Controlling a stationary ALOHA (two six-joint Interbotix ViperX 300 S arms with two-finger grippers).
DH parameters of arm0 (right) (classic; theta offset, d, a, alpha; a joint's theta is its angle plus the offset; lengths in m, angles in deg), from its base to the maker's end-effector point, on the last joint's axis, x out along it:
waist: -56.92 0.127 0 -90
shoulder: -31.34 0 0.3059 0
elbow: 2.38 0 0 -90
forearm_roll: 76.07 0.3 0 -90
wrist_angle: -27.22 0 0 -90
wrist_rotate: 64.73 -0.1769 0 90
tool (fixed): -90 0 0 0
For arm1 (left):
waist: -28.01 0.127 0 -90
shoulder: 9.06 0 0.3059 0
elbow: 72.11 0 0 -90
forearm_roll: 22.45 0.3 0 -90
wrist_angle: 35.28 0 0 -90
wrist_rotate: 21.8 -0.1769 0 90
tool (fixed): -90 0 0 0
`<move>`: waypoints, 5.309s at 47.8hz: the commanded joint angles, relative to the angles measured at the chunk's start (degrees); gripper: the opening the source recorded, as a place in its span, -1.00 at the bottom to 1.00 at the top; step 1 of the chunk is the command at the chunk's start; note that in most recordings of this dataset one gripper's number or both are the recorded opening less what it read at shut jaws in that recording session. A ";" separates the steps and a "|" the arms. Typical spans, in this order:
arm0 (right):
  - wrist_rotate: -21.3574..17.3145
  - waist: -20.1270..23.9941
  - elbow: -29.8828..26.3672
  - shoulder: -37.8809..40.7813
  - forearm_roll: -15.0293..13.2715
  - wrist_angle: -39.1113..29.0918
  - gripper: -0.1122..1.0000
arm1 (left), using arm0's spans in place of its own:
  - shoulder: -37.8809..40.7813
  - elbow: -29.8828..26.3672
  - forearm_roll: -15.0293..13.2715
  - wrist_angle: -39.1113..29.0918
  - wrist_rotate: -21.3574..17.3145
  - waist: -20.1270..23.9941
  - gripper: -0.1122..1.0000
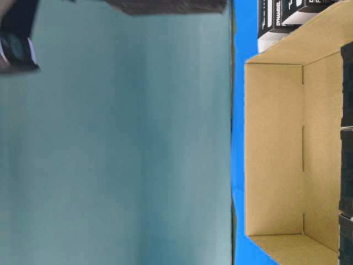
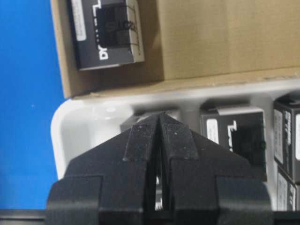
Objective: Pick the box from inside the cardboard box.
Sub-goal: 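Swing the right gripper from its rest pose toward the cardboard box, then lower the open right gripper into the cardboard box over the rightmost black box, then close the right gripper around the rightmost black box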
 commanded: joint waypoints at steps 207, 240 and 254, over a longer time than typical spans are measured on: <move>21.97 -8.26 -16.70 23.29 16.00 -5.10 0.97 | -2.90 -1.93 0.18 -7.56 0.09 -0.26 -0.79; 25.40 -4.75 -17.67 23.73 10.81 -6.50 0.97 | -2.81 -1.93 0.18 -7.56 0.09 -0.26 -0.79; 25.40 -2.90 -17.14 24.79 10.20 -5.19 0.97 | -3.08 -1.93 0.18 -7.56 0.09 -0.18 -0.79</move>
